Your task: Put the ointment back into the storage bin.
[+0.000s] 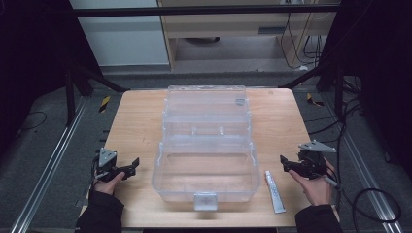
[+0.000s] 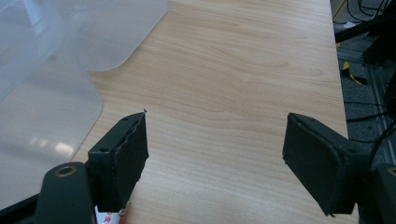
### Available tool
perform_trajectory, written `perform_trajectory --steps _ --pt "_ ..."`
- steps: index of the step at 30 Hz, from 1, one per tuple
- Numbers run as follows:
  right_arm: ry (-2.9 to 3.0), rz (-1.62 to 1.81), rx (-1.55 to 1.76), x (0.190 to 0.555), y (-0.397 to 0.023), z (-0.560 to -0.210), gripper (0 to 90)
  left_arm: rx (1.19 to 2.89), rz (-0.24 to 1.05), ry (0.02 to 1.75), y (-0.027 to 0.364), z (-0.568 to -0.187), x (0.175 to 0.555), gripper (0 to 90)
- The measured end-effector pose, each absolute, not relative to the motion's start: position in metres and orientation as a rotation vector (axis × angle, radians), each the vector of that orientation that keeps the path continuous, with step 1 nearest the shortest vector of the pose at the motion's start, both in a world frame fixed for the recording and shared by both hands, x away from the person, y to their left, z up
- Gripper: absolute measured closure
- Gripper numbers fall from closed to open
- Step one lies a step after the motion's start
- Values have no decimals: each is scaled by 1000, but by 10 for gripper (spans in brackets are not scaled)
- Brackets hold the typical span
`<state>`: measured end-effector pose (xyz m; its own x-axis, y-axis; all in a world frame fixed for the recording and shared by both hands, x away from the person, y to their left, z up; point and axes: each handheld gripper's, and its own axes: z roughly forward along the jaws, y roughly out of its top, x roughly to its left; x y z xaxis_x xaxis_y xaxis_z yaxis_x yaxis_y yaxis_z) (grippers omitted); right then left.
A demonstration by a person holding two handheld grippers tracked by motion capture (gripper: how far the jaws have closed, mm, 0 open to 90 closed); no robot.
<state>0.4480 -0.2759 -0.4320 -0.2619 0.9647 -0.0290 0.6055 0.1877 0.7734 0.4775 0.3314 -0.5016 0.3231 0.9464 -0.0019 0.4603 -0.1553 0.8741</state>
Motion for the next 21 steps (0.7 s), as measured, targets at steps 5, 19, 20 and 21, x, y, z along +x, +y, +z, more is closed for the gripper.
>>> perform_trajectory --steps 5,19,20,21 --pt "1992 882 1473 445 -271 -428 226 1763 742 1262 331 -502 477 27" --pt "2095 844 1455 436 -257 -407 231 1764 743 1260 331 -502 477 26" --pt "2103 842 1452 435 -256 -406 231 1764 743 1260 331 -502 477 27" --pt "2107 840 1453 435 -255 -406 231 1764 743 1261 331 -502 477 27"
